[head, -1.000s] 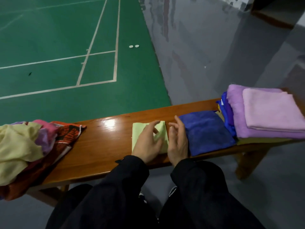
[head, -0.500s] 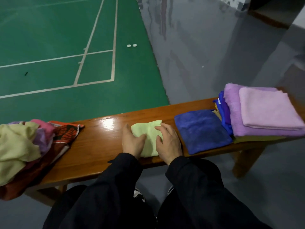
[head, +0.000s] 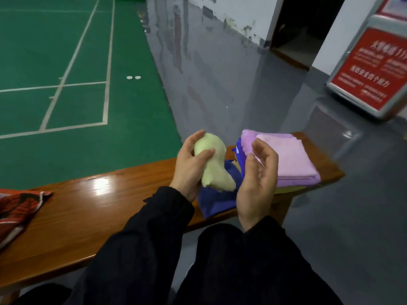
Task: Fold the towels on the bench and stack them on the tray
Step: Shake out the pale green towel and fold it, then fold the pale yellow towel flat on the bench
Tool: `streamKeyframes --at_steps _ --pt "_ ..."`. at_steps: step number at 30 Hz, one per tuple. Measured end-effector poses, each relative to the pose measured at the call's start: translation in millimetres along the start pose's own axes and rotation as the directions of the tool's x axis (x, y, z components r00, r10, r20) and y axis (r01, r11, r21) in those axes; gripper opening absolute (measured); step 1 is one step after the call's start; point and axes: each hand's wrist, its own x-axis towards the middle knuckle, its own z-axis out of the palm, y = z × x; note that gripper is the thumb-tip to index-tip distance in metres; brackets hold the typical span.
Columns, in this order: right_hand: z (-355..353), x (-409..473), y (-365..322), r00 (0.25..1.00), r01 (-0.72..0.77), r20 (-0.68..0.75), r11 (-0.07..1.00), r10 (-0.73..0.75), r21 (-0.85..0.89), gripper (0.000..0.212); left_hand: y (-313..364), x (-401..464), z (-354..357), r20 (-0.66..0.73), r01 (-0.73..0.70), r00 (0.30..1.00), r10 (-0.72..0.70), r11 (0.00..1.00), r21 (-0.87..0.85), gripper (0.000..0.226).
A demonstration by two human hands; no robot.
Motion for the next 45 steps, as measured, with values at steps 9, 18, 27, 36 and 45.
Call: streamKeyframes --at_steps 9,18,27,36,45 --pt "-27 -3 28 0.993 -0.094 0.06 0.985 0.103 -0.143 0.031 -92 -7 -37 0.03 0.027 0.997 -0.073 0.672 0.74 0.072" --pt "69 -61 33 0.696 0.169 0.693 0.896 0.186 -0.411 0.01 -28 -44 -118 -0.025 -0.072 0.993 0.12 0.736 0.674 0.02" --pt "156 -163 -16 0.414 0.175 0.902 0.963 0.118 -0.207 0.009 54 -117 -318 -0.35 0.192 0.765 0.541 0.327 0.925 0.028" --pt "161 -186 -23 0.343 0.201 0.932 0.959 0.121 -0.199 0.012 99 -161 -435 -0.302 0.426 0.874 0.381 -0.302 0.853 0.062" --pt "146 -161 -32 0.363 0.256 0.921 0.935 0.145 -0.248 0.009 120 -154 -431 -0.221 0.3 0.716 0.662 -0.006 0.954 0.014"
